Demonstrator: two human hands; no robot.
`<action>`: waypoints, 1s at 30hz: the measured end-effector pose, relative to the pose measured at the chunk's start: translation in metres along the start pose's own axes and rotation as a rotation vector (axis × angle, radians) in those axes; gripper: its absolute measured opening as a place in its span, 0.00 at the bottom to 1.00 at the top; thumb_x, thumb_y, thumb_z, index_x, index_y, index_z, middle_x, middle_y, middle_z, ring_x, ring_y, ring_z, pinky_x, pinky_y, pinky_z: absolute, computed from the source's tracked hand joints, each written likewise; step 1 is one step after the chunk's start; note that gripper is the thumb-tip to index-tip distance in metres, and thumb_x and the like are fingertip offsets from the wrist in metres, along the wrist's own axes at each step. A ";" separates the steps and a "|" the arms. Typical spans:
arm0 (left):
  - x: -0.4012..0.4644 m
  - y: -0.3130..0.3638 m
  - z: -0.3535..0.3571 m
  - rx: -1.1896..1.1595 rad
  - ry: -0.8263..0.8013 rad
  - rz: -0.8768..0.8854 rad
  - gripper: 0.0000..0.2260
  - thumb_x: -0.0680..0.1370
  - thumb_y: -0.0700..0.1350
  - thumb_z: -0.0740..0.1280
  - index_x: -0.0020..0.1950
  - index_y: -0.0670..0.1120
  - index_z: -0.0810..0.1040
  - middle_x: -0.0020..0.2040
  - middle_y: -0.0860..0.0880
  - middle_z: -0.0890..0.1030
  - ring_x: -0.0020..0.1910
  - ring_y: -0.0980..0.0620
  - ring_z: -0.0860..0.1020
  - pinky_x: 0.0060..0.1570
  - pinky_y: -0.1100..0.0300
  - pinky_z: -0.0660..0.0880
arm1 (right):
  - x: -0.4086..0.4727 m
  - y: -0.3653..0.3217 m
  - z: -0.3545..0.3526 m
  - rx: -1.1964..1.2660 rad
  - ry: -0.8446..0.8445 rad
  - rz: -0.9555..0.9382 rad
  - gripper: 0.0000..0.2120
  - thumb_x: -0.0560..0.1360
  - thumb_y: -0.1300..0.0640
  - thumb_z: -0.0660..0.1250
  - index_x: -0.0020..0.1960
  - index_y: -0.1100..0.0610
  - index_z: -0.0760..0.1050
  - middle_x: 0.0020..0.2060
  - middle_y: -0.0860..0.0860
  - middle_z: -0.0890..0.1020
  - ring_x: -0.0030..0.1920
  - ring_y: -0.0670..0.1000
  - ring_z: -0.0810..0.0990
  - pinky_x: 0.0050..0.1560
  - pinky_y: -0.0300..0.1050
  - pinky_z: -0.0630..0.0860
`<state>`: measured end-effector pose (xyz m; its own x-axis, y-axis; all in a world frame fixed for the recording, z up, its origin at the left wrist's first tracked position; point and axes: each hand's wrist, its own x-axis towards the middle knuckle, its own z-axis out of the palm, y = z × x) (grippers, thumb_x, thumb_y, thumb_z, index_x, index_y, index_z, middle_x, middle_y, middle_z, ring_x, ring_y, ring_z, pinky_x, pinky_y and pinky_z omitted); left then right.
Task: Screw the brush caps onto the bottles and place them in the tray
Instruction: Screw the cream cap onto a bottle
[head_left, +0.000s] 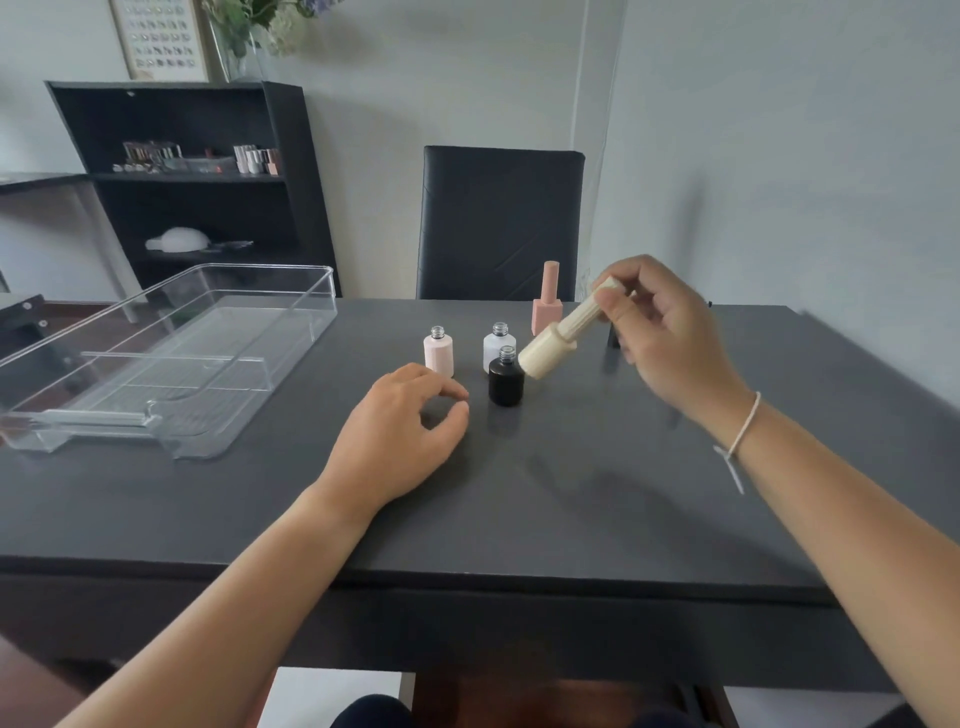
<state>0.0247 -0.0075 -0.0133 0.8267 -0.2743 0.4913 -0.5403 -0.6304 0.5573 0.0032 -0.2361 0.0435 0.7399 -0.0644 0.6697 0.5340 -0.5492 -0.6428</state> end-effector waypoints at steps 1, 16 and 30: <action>0.000 -0.001 0.001 0.036 -0.028 -0.010 0.06 0.73 0.48 0.65 0.48 0.53 0.80 0.50 0.56 0.78 0.47 0.54 0.74 0.47 0.61 0.71 | 0.008 0.000 -0.002 -0.032 0.003 -0.011 0.04 0.77 0.60 0.61 0.44 0.59 0.72 0.33 0.54 0.78 0.28 0.49 0.68 0.31 0.47 0.68; 0.005 -0.002 0.000 0.146 -0.155 -0.021 0.09 0.72 0.52 0.66 0.51 0.56 0.80 0.56 0.57 0.79 0.55 0.53 0.72 0.57 0.58 0.68 | 0.111 0.024 0.049 -0.358 -0.202 0.085 0.09 0.76 0.60 0.61 0.51 0.59 0.77 0.47 0.51 0.79 0.47 0.51 0.76 0.51 0.43 0.72; 0.006 -0.003 0.001 0.145 -0.155 -0.020 0.09 0.72 0.52 0.66 0.51 0.56 0.80 0.55 0.57 0.79 0.55 0.52 0.72 0.59 0.55 0.69 | 0.121 0.037 0.076 -0.648 -0.256 0.122 0.10 0.77 0.59 0.59 0.54 0.54 0.77 0.54 0.54 0.80 0.51 0.56 0.78 0.53 0.50 0.75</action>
<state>0.0313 -0.0084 -0.0126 0.8571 -0.3621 0.3665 -0.5050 -0.7315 0.4582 0.1433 -0.2012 0.0724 0.8944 -0.0022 0.4472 0.1494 -0.9411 -0.3034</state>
